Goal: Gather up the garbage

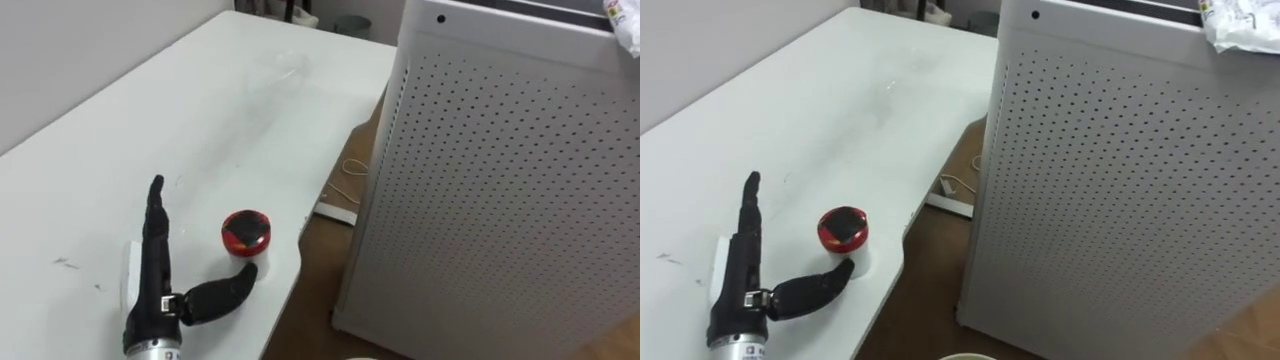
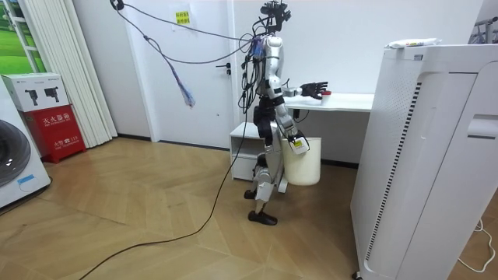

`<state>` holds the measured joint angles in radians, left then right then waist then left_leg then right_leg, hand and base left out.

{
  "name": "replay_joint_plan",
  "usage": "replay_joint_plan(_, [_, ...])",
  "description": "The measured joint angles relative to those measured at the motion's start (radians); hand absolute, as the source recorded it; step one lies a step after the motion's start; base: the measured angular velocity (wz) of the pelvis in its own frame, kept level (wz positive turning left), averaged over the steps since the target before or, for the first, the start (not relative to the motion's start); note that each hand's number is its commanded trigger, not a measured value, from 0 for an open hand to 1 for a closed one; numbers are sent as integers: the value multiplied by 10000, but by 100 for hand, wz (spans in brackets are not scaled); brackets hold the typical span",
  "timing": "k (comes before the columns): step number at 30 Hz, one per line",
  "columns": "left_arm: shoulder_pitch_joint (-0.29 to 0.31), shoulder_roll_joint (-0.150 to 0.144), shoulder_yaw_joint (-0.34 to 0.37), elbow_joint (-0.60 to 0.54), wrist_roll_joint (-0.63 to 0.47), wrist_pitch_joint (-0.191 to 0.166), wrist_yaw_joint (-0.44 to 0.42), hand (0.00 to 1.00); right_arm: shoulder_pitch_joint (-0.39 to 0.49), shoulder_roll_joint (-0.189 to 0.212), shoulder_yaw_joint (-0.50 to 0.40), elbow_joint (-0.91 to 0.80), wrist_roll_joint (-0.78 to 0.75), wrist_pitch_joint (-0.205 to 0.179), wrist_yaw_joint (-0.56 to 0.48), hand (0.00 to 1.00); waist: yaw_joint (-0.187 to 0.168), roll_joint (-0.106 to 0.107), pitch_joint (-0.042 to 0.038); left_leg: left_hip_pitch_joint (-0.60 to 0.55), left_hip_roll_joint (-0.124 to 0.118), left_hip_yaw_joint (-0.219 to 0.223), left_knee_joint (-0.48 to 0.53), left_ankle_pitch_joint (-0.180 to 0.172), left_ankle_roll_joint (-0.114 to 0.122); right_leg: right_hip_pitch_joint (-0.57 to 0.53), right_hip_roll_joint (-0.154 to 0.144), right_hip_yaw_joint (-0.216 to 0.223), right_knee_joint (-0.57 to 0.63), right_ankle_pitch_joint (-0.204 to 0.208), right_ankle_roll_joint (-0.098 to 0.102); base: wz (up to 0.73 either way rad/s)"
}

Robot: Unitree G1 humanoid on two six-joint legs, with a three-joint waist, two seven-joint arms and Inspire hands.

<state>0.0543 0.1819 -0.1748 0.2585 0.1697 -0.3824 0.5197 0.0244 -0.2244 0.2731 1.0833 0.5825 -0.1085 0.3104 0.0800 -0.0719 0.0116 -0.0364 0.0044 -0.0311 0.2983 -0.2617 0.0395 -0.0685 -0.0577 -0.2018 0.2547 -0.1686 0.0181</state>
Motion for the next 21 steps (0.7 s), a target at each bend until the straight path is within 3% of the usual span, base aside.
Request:
replay_joint_plan(7, [104,36,-174,-24,-8,0,-131,0,4,93,0,-6,5,-8,0,100,-113,-38,28,141,0,-1,-177,0,0,155,18,-5,-188,35,53,2])
replay_joint_plan(10, [103,180,-333,-25,-26,-1,-129,0,5,96,3,-40,5,-13,32,100,-207,-26,30,142,-4,0,-180,0,0,157,12,-2,-186,47,57,0])
replay_joint_plan(21, [268,229,-476,-20,-382,-1,-407,0,3,82,24,-51,-180,-30,247,100,-204,253,23,320,-6,17,-263,3,-4,265,23,56,-174,83,56,0])
